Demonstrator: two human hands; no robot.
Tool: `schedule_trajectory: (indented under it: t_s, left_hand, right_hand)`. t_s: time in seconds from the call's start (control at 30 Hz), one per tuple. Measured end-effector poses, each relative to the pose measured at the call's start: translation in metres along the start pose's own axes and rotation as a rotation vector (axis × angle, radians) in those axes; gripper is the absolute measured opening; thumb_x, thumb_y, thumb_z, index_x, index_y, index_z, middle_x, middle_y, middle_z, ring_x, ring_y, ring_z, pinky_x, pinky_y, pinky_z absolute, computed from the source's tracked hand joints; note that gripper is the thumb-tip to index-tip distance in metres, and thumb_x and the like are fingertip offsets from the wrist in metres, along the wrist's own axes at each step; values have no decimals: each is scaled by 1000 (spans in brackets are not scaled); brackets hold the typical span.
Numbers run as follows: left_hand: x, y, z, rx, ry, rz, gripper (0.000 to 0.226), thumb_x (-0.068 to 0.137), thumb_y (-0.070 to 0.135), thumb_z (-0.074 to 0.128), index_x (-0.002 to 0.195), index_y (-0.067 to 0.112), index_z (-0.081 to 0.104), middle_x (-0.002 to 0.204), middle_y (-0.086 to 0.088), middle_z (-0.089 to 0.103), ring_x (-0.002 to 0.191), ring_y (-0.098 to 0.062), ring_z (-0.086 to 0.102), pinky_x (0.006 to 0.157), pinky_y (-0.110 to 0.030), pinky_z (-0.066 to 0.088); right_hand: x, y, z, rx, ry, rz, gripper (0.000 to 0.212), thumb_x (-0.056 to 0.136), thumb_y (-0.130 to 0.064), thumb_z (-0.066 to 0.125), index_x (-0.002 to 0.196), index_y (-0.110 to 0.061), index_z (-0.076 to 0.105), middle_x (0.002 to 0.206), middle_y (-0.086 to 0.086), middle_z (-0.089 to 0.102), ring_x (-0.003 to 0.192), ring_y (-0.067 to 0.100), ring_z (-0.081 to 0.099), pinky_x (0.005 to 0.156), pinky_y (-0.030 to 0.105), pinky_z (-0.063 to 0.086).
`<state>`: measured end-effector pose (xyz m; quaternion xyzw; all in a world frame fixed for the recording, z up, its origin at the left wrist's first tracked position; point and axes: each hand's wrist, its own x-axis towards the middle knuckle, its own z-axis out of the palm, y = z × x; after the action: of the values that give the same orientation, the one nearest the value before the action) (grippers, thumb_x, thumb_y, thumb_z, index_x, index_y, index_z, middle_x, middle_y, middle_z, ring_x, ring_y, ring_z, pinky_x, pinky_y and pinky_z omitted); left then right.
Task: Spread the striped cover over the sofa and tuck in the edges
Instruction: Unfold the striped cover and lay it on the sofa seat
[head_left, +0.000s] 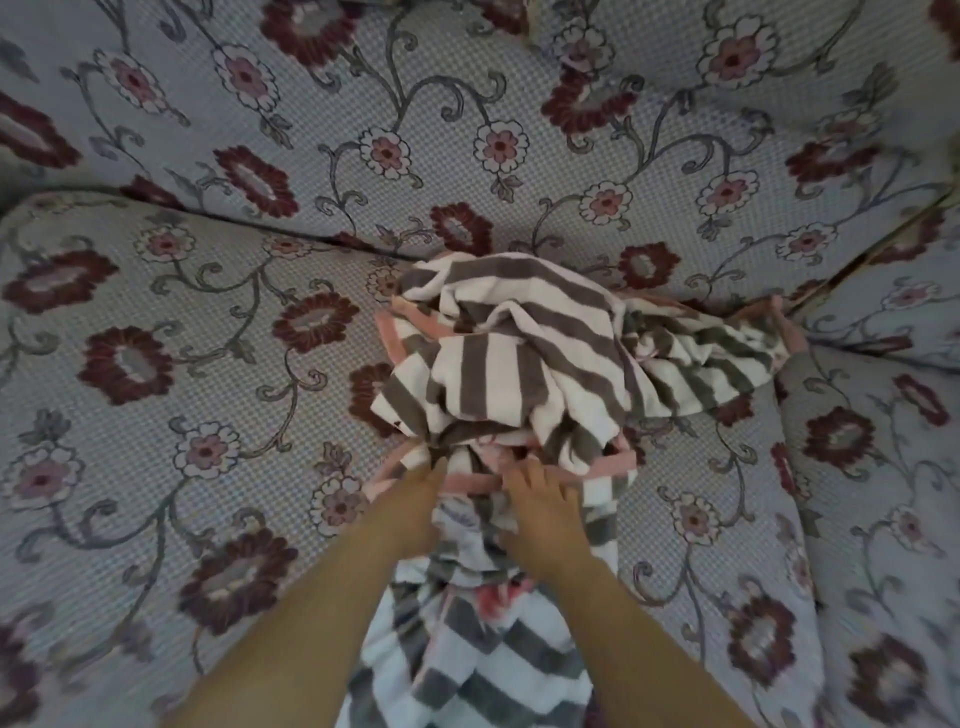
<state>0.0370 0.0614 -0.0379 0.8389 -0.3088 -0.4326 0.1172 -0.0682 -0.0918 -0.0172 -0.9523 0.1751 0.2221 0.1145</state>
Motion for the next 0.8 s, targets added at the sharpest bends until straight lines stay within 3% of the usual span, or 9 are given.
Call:
schedule_trajectory:
  t_s: [0.07, 0.13, 0.2, 0.27, 0.33, 0.4, 0.53, 0.67, 0.8]
  left_hand:
    - [5, -8, 22, 153, -60, -6, 95, 86, 31, 59, 150, 14, -8, 147, -13, 37, 129, -33, 42, 104, -40, 38]
    - [7, -18, 33, 287, -75, 19, 81, 86, 33, 58, 149, 11, 13, 141, -11, 44, 131, -33, 40, 108, -42, 31]
    - [4, -22, 30, 297, -120, 95, 41, 86, 25, 56, 124, 9, 51, 131, -13, 53, 118, -32, 53, 96, -37, 42]
    - [-4, -25, 17, 254, -129, 153, 25, 87, 21, 54, 107, 8, 59, 122, -15, 56, 102, -32, 60, 81, -36, 48]
    - [-11, -32, -14, 314, -6, 194, 26, 88, 21, 53, 111, 9, 57, 119, -13, 56, 101, -32, 60, 80, -38, 49]
    - [-21, -43, -59, 378, 129, 196, 30, 87, 19, 54, 115, 12, 54, 119, -11, 54, 105, -32, 57, 81, -40, 48]
    - [-45, -65, -165, 440, 356, 171, 21, 82, 13, 58, 103, 12, 56, 110, -10, 54, 99, -32, 57, 75, -41, 50]
    - [-84, -90, -264, 495, 627, 131, 25, 86, 17, 58, 110, 10, 55, 113, -13, 52, 94, -36, 57, 70, -42, 46]
    - [-130, -141, -330, 544, 793, -16, 32, 86, 17, 58, 118, 15, 56, 117, -17, 51, 91, -40, 58, 62, -41, 44]
  right_hand:
    - [-6, 1, 28, -26, -95, 79, 96, 81, -36, 65, 151, -22, 2, 158, 3, 10, 146, 26, 10, 115, 54, 13]
    - [-10, -3, 44, -116, -86, 125, 98, 79, -37, 68, 151, -23, 4, 157, 5, 11, 146, 26, 7, 114, 59, 4]
    - [-13, -10, 46, -193, -15, 173, 63, 82, -27, 59, 140, -28, 34, 148, 7, 25, 141, 30, 15, 113, 62, 0]
    - [-14, -24, 43, -168, 34, 254, 34, 85, -21, 53, 119, -27, 54, 136, 5, 37, 137, 31, 19, 112, 63, -1]
    - [-13, -44, 35, -78, 42, 290, 31, 89, -27, 55, 119, -22, 50, 127, 5, 47, 133, 30, 32, 112, 60, 14]
    - [-9, -72, 10, 89, 100, 275, 38, 90, -30, 56, 121, -15, 43, 113, 9, 58, 112, 32, 53, 91, 46, 41]
    - [14, -130, -70, 357, 407, 109, 30, 90, -20, 55, 115, -11, 41, 89, 14, 63, 81, 35, 62, 59, 33, 39]
    - [39, -190, -152, 626, 582, -85, 23, 88, -17, 58, 104, -15, 43, 81, 9, 59, 73, 30, 57, 60, 43, 48]
    - [59, -239, -197, 745, 589, -233, 31, 83, -27, 68, 99, -19, 43, 88, -3, 54, 78, 18, 51, 64, 33, 42]
